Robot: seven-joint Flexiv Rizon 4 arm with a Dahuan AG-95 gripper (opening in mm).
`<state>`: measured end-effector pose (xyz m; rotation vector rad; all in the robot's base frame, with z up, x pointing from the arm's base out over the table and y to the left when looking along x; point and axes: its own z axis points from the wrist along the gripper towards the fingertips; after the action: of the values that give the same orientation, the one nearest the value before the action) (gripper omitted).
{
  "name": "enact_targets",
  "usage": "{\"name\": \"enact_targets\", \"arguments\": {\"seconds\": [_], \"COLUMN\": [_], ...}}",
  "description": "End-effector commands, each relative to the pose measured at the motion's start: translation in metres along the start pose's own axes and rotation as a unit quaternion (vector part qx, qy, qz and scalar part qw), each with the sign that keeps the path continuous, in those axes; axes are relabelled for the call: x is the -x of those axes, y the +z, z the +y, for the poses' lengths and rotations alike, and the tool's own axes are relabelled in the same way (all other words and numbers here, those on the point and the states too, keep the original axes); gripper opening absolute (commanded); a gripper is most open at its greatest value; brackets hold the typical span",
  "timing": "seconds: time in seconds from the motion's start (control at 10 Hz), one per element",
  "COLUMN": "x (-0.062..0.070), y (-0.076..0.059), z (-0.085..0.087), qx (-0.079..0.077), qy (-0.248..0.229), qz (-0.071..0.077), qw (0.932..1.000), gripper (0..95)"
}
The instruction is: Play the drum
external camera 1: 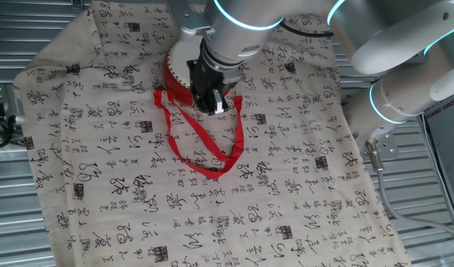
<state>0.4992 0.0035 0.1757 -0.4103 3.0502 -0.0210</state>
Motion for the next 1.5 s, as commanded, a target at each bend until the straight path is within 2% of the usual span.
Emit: {"name": "enact_targets", "arguments": {"seconds": [0.1, 0.4, 0.6, 0.8, 0.9, 1.1, 1.2, 1.3, 1.5], "x": [-0.002, 0.002, -0.001, -0.006, -0.008, -0.01, -0.01, -0.011, -0.011], "y": [-0.003, 0.002, 0.006, 0.007, 0.002, -0.002, -0.002, -0.002, -0.002], "z": [0.001, 0.013, 0.026, 0.032, 0.034, 0.035, 0.036, 0.036, 0.036], "qx": [0.004, 0.004, 0.004, 0.004, 0.005, 0.005, 0.006, 0.007, 0.008], "qy": [-0.016, -0.059, -0.096, -0.147, -0.187, -0.223, -0.254, -0.302, -0.363], "qz": [0.0, -0.001, -0.002, -0.003, -0.003, 0.0, 0.001, 0.004, 0.003], "qw": [0.9999, 0.9982, 0.9954, 0.9892, 0.9823, 0.9749, 0.9672, 0.9531, 0.9318], "gripper": [0.0, 0.0, 0.0, 0.0, 0.0, 0.0, 0.0, 0.0, 0.0]}}
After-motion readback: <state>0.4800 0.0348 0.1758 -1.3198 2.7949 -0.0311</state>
